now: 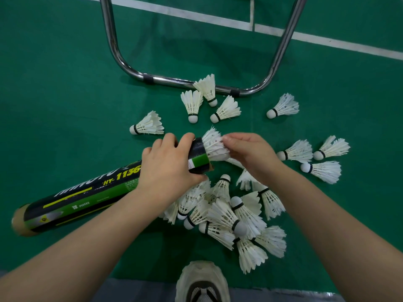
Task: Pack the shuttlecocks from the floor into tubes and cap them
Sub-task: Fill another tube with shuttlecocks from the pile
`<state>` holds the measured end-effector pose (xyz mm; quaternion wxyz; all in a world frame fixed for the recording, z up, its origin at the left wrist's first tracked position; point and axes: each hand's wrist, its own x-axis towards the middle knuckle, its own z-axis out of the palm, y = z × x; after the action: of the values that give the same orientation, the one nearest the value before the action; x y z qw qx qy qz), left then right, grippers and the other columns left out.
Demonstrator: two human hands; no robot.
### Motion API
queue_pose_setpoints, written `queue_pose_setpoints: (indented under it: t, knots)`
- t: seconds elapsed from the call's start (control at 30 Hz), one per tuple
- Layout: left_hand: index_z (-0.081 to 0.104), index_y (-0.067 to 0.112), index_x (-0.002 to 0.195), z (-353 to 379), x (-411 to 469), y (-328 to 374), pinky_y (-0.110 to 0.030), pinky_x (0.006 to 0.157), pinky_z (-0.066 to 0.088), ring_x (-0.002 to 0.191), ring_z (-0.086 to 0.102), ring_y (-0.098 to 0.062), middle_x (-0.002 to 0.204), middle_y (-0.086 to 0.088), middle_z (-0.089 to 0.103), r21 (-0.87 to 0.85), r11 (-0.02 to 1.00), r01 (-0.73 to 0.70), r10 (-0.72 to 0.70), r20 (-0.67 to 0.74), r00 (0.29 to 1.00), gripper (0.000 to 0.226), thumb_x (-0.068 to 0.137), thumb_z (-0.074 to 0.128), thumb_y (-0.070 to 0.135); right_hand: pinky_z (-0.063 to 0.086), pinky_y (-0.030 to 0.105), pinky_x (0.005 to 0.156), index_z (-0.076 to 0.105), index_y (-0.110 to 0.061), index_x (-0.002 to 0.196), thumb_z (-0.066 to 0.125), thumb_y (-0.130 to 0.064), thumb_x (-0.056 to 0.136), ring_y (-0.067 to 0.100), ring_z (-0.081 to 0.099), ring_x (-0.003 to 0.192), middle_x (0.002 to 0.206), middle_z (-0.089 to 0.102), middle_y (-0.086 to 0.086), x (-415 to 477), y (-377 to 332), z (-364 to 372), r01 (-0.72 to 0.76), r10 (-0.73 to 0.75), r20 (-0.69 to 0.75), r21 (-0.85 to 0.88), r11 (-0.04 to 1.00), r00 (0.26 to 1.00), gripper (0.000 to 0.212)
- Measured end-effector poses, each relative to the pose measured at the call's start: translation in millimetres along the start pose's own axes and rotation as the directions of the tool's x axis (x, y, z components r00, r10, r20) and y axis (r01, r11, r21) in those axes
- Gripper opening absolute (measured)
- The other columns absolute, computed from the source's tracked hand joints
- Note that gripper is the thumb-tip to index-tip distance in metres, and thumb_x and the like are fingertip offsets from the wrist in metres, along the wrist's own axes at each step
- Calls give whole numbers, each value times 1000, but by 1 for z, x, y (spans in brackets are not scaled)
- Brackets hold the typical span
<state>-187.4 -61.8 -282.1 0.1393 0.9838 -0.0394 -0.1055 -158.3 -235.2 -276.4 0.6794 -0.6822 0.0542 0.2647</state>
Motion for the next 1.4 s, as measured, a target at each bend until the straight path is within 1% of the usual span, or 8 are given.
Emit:
queue_pose_setpoints:
  t: [0.23,0.4,0.5,0.6,0.73,0.87,1.0,1.4]
  knots:
    - [33,31,131,-4,-3,-5,-39,87,36,106,46,-26,112,-2,46,0,1000,-20,20,-32,999,81,65,67,63,52,45,91,55,-8,123,46,-29,85,17,58,112,115,63,2,-1,-5,4,-244,233,490,-43,969,840,44]
    - [33,29,132,-2,-6,-4,-39,86,34,106,44,-26,111,-3,44,16,999,-29,29,-7,1000,83,65,67,63,46,40,98,58,-15,110,58,-22,74,15,55,101,108,57,5,6,-3,21,-254,304,553,-168,953,775,37]
    - [36,30,131,4,-9,-1,-38,83,34,104,45,-26,107,-2,44,-7,999,-41,41,-6,999,84,61,64,68,47,37,95,63,-18,103,62,-33,77,17,60,99,106,63,8,8,4,29,-228,307,455,-223,948,835,30]
    - [32,32,131,5,-6,-1,-38,86,33,106,44,-24,109,0,43,-13,1000,-23,24,10,1000,83,64,65,67,53,34,87,67,-18,89,52,-38,92,19,65,87,89,70,3,13,9,13,-186,180,-47,-183,965,982,26]
    - [29,31,132,4,-3,-2,-37,88,34,106,43,-23,111,0,44,-9,999,-33,33,9,999,83,66,64,67,46,35,77,62,-14,98,45,-33,94,16,53,81,101,66,4,18,31,-36,-363,59,-589,-413,835,806,25]
    - [28,31,133,6,-2,0,-38,90,35,107,43,-23,112,-1,44,1,1000,-29,29,30,999,84,67,63,68,45,34,83,48,-12,128,46,-45,92,20,53,96,121,58,6,20,59,-41,-508,190,-560,-491,708,806,49]
    - [27,32,133,9,-5,1,-37,89,34,107,43,-22,112,0,43,15,999,-42,41,37,998,83,67,62,68,45,39,85,61,-21,112,50,-40,89,24,57,90,89,62,-1,29,73,-34,-501,193,-528,-537,678,827,31]
    - [29,30,134,9,-3,-8,-38,89,36,107,45,-25,114,-2,45,34,999,-12,11,30,999,85,66,63,69,41,30,73,65,-16,84,47,-20,96,14,52,78,83,61,1,17,57,-23,-114,-26,-480,-260,959,877,22]
